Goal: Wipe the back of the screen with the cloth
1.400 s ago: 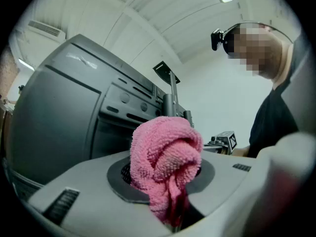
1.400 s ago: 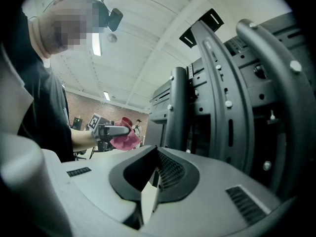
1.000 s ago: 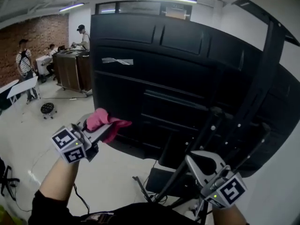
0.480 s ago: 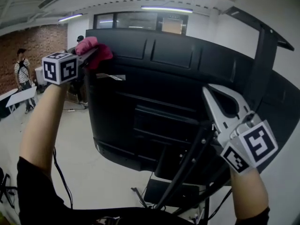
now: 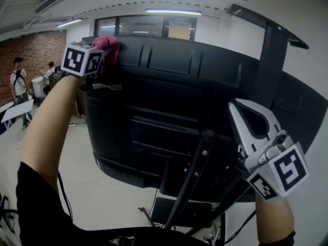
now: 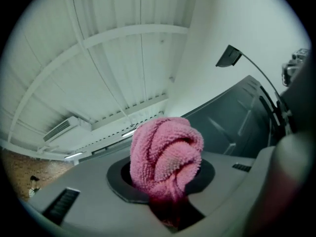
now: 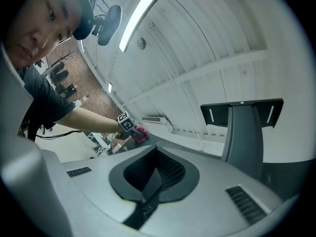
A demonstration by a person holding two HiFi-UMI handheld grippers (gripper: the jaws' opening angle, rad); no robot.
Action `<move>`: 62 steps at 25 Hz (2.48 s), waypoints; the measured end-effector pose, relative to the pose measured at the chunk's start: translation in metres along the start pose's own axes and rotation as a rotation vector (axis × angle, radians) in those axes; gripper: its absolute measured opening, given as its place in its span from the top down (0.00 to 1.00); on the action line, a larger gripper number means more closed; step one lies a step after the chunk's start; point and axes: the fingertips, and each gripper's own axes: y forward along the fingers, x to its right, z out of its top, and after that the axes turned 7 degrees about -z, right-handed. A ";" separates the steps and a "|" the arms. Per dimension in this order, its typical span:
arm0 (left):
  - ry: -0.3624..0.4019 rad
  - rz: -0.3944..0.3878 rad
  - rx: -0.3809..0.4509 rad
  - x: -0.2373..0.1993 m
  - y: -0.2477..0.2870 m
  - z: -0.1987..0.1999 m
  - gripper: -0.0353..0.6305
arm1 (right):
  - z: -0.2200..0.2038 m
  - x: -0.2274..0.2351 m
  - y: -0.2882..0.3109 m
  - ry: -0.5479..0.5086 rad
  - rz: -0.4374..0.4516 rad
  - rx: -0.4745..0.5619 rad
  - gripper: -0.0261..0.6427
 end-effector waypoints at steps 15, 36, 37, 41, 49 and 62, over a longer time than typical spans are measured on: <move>0.476 -0.373 0.018 0.304 0.090 0.158 0.77 | -0.018 0.048 -0.076 -0.009 -0.041 -0.028 0.96; 0.136 0.166 -0.376 -0.038 -0.065 -0.174 0.77 | -0.042 0.006 -0.044 -0.006 0.006 -0.076 0.96; 0.149 0.162 -0.373 -0.032 -0.063 -0.168 0.77 | -0.043 0.008 -0.047 -0.001 0.006 -0.073 0.96; 0.236 0.057 -0.344 0.036 -0.041 -0.123 0.77 | -0.045 0.015 -0.060 0.021 0.015 -0.059 0.96; 0.348 -0.117 -0.309 0.182 0.009 -0.044 0.77 | -0.047 0.026 -0.076 0.047 0.038 -0.023 0.96; 0.582 -0.212 -0.317 0.312 0.038 0.002 0.77 | -0.054 0.034 -0.089 0.074 0.026 -0.004 0.96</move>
